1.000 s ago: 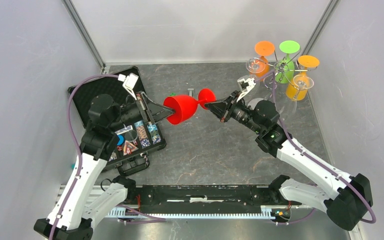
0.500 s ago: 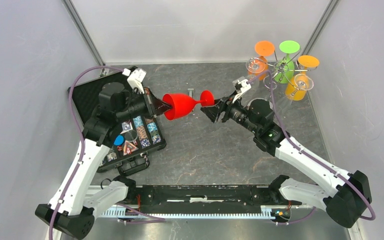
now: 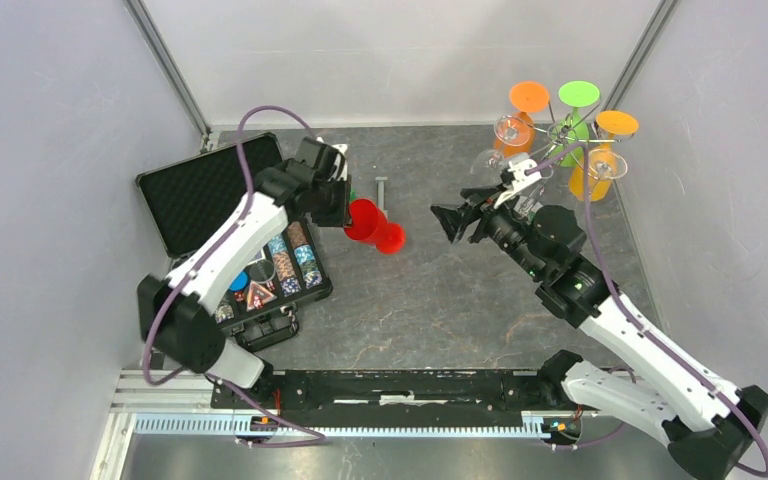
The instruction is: Take the wine glass off the wine glass rack
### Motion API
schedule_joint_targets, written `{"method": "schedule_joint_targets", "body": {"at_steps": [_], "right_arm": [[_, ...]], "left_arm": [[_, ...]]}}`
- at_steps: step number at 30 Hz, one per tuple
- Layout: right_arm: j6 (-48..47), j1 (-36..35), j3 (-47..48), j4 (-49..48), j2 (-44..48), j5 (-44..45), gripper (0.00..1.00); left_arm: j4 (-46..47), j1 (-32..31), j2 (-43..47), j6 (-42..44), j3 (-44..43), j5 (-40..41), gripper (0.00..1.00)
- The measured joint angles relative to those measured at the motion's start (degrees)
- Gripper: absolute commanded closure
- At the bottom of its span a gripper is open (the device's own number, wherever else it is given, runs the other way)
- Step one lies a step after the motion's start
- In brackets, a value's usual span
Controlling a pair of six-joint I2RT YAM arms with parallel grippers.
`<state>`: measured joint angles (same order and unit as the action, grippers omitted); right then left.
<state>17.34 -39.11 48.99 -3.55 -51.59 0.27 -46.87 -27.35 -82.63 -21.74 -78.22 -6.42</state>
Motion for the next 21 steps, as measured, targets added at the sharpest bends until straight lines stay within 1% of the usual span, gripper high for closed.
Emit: {"method": "schedule_joint_targets", "body": {"at_steps": [5,9,12,16,20,21], "right_arm": [[-2.91,0.0,2.12,6.19,4.15,5.38,0.24],[-4.79,0.0,2.97,10.6,6.6,9.79,0.23],[-5.92,0.0,4.33,14.03,6.78,12.76,0.23],[-7.28,0.0,6.34,18.21,6.6,16.65,0.23],[-7.87,0.0,6.93,19.98,6.78,18.73,0.23],[-7.98,0.0,6.93,20.39,6.82,19.1,0.23]], "left_arm": [[-6.95,-0.11,-10.78,3.21,-8.79,4.61,0.98],[-11.8,-0.11,-15.54,5.55,-14.82,7.63,0.98],[-14.8,-0.11,-18.93,6.97,-18.78,9.51,0.98],[-17.79,0.09,-22.03,8.2,-20.55,11.67,0.98],[-20.0,0.61,-24.04,8.74,-21.79,14.43,0.98],[-20.63,0.7,-24.28,8.81,-22.36,15.34,0.92]]}}
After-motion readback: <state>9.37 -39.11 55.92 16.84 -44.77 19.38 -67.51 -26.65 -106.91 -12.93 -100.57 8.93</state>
